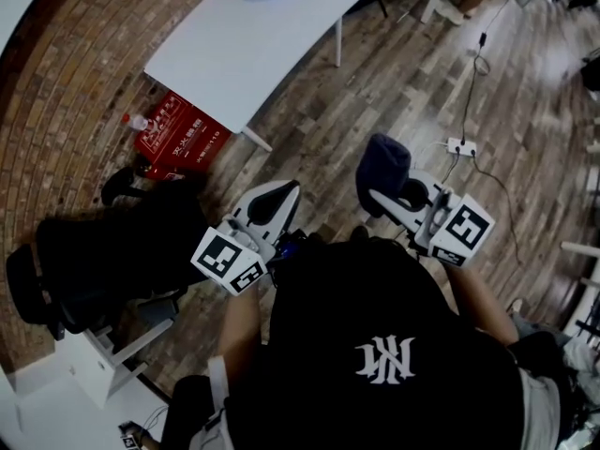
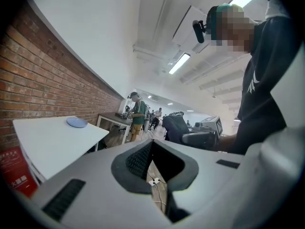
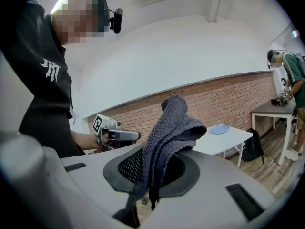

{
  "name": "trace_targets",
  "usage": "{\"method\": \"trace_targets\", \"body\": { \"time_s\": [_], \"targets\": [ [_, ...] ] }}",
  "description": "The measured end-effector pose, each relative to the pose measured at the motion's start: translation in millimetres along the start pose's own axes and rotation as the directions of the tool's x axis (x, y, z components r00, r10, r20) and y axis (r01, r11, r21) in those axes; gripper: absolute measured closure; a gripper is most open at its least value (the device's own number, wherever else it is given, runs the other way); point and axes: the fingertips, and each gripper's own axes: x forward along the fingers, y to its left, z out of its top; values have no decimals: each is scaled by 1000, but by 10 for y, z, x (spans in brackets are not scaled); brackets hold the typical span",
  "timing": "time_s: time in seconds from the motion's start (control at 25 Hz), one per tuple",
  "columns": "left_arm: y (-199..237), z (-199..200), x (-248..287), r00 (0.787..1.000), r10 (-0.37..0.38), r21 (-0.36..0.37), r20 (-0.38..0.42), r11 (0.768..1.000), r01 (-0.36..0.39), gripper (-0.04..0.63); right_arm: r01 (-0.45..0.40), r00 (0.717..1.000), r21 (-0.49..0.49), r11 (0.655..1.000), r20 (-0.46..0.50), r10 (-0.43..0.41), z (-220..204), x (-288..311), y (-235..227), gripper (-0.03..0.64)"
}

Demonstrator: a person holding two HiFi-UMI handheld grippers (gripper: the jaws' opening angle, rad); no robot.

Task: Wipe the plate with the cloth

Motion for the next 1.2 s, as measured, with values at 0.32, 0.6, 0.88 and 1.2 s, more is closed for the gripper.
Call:
{"method": "trace_targets", "body": {
  "time_s": [0.32, 0.6, 0.88, 1.2],
  "targets": [
    [-304, -39, 455, 999, -34, 23, -40, 999, 35, 592, 24, 1000, -14, 1000, 6, -24, -36, -345, -188, 541],
    [-317, -92, 628, 997, 40, 33, -67, 999, -38, 592, -1, 1000, 13, 1000, 8, 1, -154, -586, -422, 541],
    [-252, -120, 655, 991, 122, 26, -54, 992, -120, 592, -61, 998, 42, 997, 25, 60, -286, -599, -478, 541],
    [185, -53, 836, 988, 151, 0, -37, 989, -151, 592, -39, 999, 83, 996, 20, 37, -298, -412, -927, 541]
  ]
}}
